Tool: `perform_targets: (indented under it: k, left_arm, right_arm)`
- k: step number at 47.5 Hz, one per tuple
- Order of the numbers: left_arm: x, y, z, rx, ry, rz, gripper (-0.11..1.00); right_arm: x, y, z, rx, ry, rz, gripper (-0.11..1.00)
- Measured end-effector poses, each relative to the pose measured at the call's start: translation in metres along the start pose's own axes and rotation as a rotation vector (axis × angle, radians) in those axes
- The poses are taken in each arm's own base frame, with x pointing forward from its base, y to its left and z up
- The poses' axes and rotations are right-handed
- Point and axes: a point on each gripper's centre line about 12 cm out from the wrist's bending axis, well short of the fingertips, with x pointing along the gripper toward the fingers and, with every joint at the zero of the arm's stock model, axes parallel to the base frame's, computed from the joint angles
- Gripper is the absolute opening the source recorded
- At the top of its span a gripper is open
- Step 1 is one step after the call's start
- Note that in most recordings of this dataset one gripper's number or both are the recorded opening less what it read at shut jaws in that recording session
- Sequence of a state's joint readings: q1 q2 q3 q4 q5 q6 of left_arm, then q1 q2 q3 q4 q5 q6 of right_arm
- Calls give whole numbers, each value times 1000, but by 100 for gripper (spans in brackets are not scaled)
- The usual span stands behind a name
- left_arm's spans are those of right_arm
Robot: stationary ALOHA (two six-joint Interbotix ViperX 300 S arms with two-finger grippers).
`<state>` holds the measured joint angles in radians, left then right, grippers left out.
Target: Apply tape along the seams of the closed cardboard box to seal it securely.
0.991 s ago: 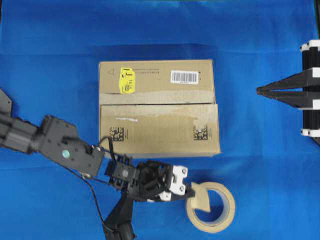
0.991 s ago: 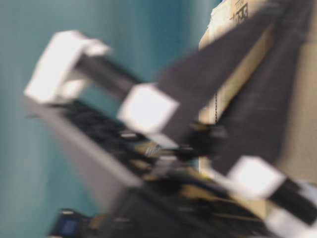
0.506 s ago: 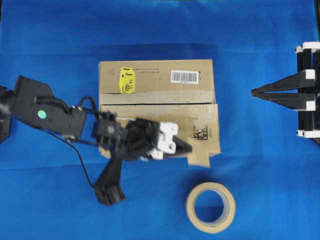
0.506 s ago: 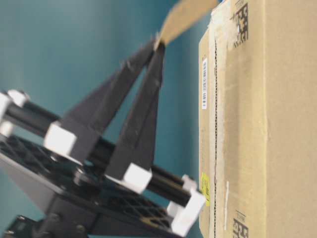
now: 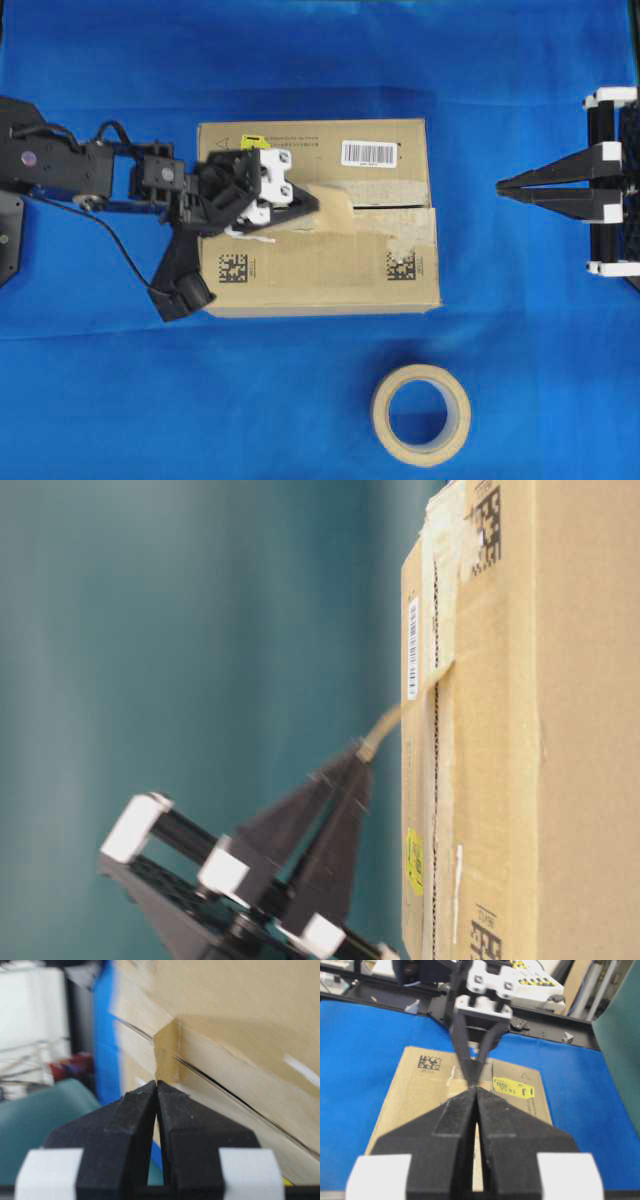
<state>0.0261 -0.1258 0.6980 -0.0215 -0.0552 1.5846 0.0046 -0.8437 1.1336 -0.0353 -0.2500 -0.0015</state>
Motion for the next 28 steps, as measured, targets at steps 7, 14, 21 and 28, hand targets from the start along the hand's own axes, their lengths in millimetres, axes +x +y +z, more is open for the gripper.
perform_targets:
  k: [7, 14, 21, 28]
  left_arm:
    - [0, -11, -1, 0, 2, -81, 0]
    - [-1, -17, -2, 1, 2, -126, 0]
    - [-1, -19, -1, 4, 1, -149, 0]
    - [-2, -21, -1, 8, 1, -159, 0]
  right_arm:
    - [3, 0, -3, 0, 9, 1, 0]
    - [7, 0, -6, 0, 11, 1, 0]
    - [12, 0, -9, 1, 8, 3, 0]
    - [20, 1, -16, 3, 23, 4, 0]
